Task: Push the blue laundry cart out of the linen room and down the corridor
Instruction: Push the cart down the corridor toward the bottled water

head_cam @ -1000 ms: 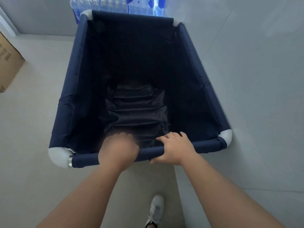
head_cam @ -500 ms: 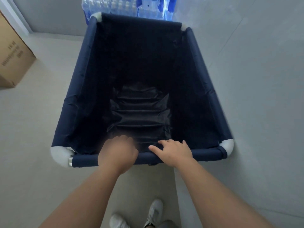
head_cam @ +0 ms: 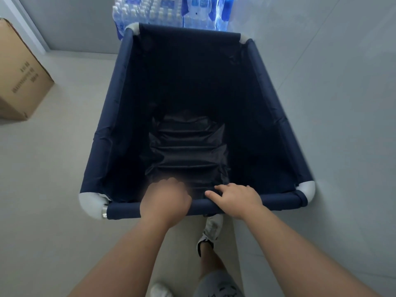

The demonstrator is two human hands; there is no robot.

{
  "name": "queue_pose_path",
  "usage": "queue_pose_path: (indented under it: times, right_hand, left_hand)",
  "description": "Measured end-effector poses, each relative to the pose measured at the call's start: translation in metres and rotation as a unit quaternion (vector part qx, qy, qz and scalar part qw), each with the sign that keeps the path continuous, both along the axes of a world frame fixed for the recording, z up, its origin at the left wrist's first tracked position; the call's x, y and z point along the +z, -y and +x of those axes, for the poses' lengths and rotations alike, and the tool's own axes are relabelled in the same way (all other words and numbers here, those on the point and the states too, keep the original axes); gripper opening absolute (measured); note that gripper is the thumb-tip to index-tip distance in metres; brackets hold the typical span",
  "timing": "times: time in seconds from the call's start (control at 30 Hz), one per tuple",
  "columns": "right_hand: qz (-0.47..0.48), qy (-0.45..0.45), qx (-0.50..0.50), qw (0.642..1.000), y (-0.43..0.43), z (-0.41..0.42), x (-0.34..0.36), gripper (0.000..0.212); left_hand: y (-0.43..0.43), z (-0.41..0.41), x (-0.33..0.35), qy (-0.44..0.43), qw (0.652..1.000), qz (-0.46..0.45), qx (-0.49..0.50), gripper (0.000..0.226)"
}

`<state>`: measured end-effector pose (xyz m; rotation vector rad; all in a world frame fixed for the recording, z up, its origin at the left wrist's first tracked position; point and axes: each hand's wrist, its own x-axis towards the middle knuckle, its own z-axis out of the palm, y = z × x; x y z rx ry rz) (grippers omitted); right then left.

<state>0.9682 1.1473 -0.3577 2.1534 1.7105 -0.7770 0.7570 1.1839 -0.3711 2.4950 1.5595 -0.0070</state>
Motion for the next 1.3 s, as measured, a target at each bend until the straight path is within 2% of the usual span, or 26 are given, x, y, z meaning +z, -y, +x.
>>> queue_pose_path:
  times: [0.83, 1.3]
  right_hand:
    - [0.008, 0.039, 0.021, 0.999, 0.0073, -0.0026, 0.0011, 0.085]
    - [0.019, 0.047, 0.017, 0.999, 0.0080, -0.0035, -0.0012, 0.079]
  left_hand:
    - [0.0059, -0.0020, -0.0026, 0.028, 1.000, 0.008, -0.007, 0.047]
    - [0.0058, -0.0034, -0.0017, 0.020, 1.000, -0.004, 0.000, 0.053]
